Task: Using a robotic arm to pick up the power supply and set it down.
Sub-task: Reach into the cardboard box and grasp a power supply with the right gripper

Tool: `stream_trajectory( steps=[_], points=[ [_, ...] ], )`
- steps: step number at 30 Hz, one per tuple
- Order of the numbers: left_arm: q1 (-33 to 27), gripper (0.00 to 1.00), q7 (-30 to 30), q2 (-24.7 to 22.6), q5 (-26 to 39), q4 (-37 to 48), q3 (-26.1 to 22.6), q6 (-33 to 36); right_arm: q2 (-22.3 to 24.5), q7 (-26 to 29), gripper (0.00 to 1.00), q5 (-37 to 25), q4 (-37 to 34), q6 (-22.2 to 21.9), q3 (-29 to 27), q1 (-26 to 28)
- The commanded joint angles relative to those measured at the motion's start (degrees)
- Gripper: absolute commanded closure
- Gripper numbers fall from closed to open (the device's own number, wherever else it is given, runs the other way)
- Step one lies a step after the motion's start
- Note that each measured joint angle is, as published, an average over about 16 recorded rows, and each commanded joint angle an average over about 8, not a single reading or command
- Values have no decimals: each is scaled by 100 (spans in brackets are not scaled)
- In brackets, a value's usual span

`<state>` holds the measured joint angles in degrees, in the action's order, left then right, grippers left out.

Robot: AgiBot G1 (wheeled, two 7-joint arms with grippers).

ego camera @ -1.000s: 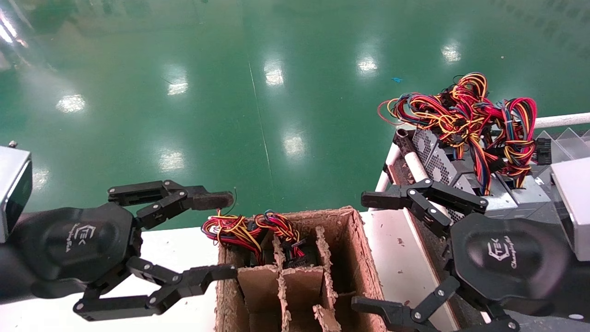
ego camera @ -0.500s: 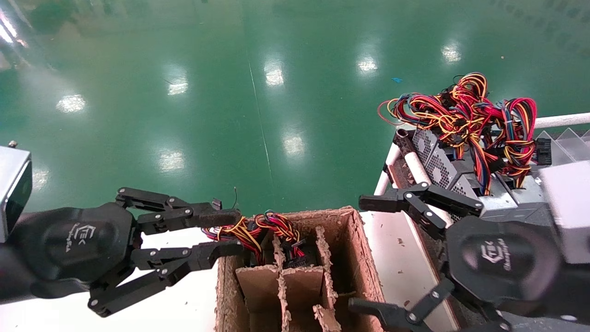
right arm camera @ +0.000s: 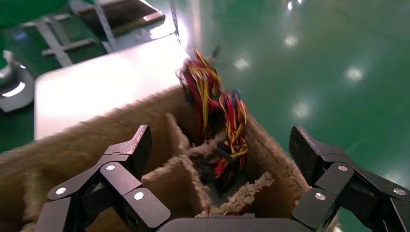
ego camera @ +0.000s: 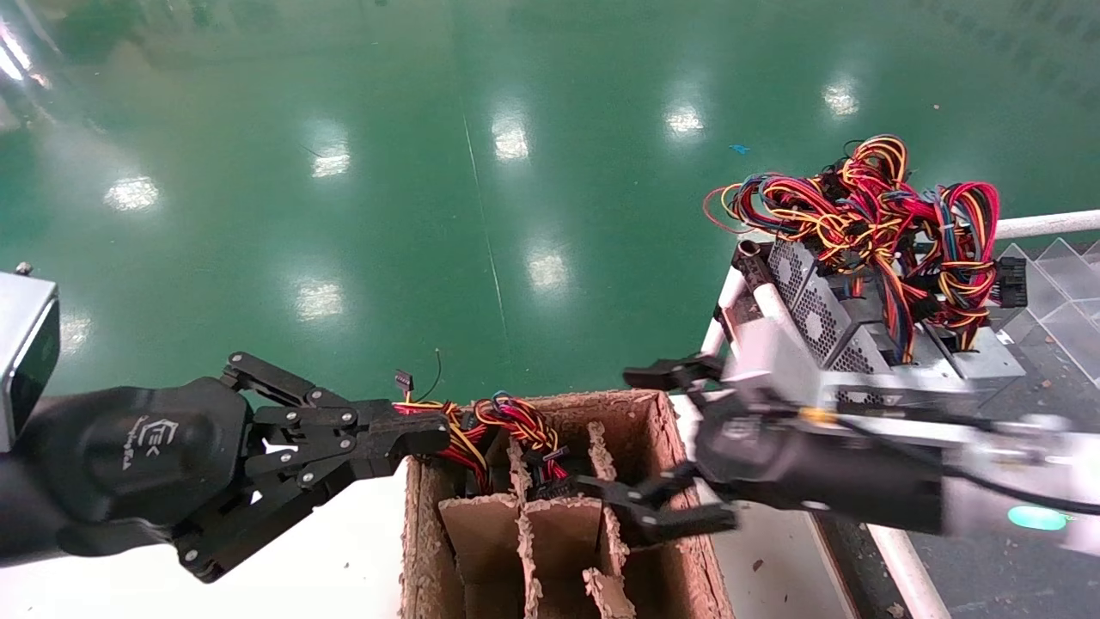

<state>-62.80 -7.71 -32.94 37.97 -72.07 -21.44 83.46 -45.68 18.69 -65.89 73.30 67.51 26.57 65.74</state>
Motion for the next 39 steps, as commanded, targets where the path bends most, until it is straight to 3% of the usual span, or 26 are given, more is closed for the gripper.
stream_trajectory(
  steps=[1,2,3,9,11,19,39],
  points=[
    [0,92,0,0,0,0,0,0,-215,142,82,-348,-39,-261,168,65],
    [0,89,0,0,0,0,0,0,-332,179,95,-464,-112,-343,233,109],
    [0,85,0,0,0,0,0,0,-445,211,100,-573,-192,-421,293,151],
    [0,19,0,0,0,0,0,0,-1070,316,100,-1029,-686,-754,575,371],
    [0,1,0,0,0,0,0,0,-1239,326,100,-1122,-823,-817,644,430],
    [0,0,0,0,0,0,-1,0,-1557,249,100,-1477,-970,-1165,789,465],
    [0,0,1,1,-1,0,-1,0,-1436,304,100,-1578,-555,-1482,756,156]
  ],
)
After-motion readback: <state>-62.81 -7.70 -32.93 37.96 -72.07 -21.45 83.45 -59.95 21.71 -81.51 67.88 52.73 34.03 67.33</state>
